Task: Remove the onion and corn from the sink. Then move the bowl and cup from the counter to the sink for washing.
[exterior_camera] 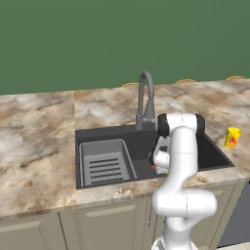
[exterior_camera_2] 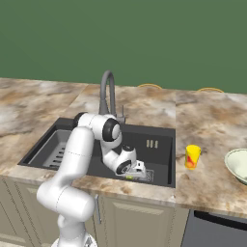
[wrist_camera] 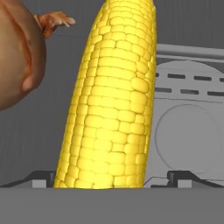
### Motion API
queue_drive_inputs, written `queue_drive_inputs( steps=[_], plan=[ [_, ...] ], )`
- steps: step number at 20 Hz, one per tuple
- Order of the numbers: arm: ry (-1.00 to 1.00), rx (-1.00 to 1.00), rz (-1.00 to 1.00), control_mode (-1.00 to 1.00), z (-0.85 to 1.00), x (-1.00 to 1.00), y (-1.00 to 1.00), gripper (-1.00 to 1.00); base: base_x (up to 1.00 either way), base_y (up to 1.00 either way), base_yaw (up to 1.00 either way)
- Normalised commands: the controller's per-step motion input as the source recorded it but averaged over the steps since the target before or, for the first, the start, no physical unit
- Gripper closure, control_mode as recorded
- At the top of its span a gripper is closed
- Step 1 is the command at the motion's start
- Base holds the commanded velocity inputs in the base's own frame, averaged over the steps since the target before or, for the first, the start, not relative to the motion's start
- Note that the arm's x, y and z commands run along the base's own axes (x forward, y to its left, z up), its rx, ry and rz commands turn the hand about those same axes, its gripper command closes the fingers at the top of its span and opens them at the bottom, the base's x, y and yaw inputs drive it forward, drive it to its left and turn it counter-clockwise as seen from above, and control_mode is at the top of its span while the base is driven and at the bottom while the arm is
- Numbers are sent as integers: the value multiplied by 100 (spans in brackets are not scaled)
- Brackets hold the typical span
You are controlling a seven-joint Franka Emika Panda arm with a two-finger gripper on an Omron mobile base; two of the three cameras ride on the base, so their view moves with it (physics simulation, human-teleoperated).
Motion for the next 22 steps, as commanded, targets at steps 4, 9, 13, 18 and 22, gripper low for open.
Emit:
queue_drive_inputs(
  steps=[4, 9, 13, 18, 22],
  plan=[
    [0, -1, 0, -100, -24, 12, 0, 100, 0, 0, 0],
    [0, -1, 0, -100, -19, 7, -1, 100, 0, 0, 0],
    [0, 0, 0, -100, -8, 0, -5, 100, 0, 0, 0],
    [2, 1, 0, -100, 9, -4, -8, 100, 0, 0, 0],
    [0, 0, 0, -100, 24, -8, -15, 100, 0, 0, 0]
  ],
)
